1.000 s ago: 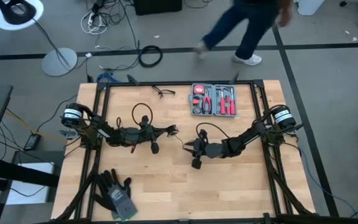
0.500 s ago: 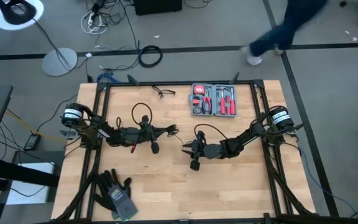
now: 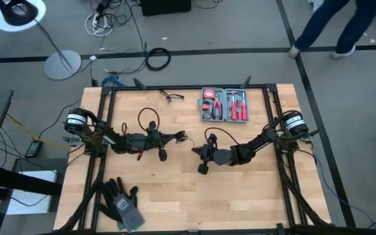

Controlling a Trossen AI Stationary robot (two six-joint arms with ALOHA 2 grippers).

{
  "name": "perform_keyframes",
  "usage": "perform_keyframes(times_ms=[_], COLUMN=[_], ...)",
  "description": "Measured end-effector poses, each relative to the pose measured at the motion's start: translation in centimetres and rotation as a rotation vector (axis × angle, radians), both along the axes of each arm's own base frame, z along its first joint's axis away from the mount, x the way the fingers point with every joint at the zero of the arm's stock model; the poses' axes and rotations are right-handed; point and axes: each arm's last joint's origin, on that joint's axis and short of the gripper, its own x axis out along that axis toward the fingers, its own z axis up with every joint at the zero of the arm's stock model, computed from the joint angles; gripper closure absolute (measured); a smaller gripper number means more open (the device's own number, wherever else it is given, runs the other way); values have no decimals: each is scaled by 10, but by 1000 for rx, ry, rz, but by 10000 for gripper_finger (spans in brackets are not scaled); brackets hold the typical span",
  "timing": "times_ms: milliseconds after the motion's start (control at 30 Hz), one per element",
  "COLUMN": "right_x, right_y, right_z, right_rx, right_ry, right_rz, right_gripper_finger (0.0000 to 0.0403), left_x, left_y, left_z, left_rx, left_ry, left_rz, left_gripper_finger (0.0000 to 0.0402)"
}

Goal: Coil cords
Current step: Coil the black wire onto the spool

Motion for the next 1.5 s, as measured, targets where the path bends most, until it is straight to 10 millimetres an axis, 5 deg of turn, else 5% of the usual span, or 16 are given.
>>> perform_keyframes(times_ms=[333,467,833,1167,1500], right_x=[-7,-3,48,29,-8], right_y=[-15,-22,-8,1,5], right_z=[-15,-15,-7,-12,32], right_rx=[135,226,243,186,-3], right_ry=[65,73,98,267,401], right_rz=[-216,-162,32,3,-156], right_gripper_finger=[402,402,403,403,403], left_x=[2,4,31,10,4], left_y=[-4,-4,-12,-6,-5], left_z=[15,20,12,7,3], left_rx=[-77,-112,-98,-102,-101], left_ry=[-169,-231,-81,-131,-119], left_rz=[-121,-128,-70,-12,-11], left_gripper_finger=[401,401,401,401,401])
